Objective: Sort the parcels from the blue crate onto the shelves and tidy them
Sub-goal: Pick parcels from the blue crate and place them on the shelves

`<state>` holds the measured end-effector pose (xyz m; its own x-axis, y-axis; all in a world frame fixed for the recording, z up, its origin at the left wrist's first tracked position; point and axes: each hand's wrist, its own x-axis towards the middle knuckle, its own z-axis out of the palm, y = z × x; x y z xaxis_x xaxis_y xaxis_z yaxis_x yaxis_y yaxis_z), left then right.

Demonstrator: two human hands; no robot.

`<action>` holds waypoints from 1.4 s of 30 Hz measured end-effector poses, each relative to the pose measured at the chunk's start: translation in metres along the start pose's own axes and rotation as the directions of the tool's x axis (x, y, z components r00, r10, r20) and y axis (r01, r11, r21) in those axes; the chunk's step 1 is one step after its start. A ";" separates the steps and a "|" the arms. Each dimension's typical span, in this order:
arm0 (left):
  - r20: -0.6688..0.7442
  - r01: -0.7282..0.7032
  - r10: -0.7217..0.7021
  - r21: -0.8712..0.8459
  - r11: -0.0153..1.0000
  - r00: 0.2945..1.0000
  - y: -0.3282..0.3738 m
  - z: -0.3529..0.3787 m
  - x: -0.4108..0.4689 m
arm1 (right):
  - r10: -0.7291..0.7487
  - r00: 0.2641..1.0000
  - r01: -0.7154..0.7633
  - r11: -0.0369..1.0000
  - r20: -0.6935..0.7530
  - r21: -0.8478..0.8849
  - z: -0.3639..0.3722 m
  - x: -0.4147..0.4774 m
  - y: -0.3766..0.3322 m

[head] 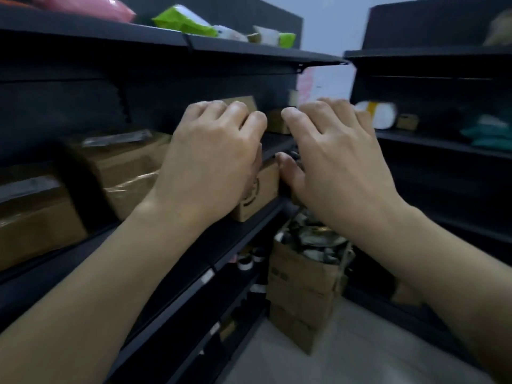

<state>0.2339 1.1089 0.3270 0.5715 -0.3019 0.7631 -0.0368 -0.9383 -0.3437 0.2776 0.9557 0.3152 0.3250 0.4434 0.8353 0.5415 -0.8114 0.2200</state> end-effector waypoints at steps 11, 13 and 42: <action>-0.279 -0.313 0.221 -0.349 0.883 0.935 0.196 -0.039 0.067 | 0.319 0.946 -0.264 0.852 0.050 -0.452 -0.151 -0.130 0.123; -0.335 -0.374 0.244 -0.412 0.831 0.910 0.245 -0.056 0.074 | 0.382 0.923 -0.305 0.793 0.040 -0.527 -0.189 -0.162 0.144; -0.710 -0.749 0.380 -0.659 -0.062 0.593 0.774 -0.281 0.042 | 0.859 0.369 -0.419 -0.186 -0.354 -0.889 -0.574 -0.504 0.278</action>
<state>-0.0007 0.3227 0.2467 -0.2568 -0.6551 0.7106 -0.9665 0.1732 -0.1896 -0.1802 0.2882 0.2445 0.3108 -0.6683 0.6759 -0.9259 -0.3735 0.0565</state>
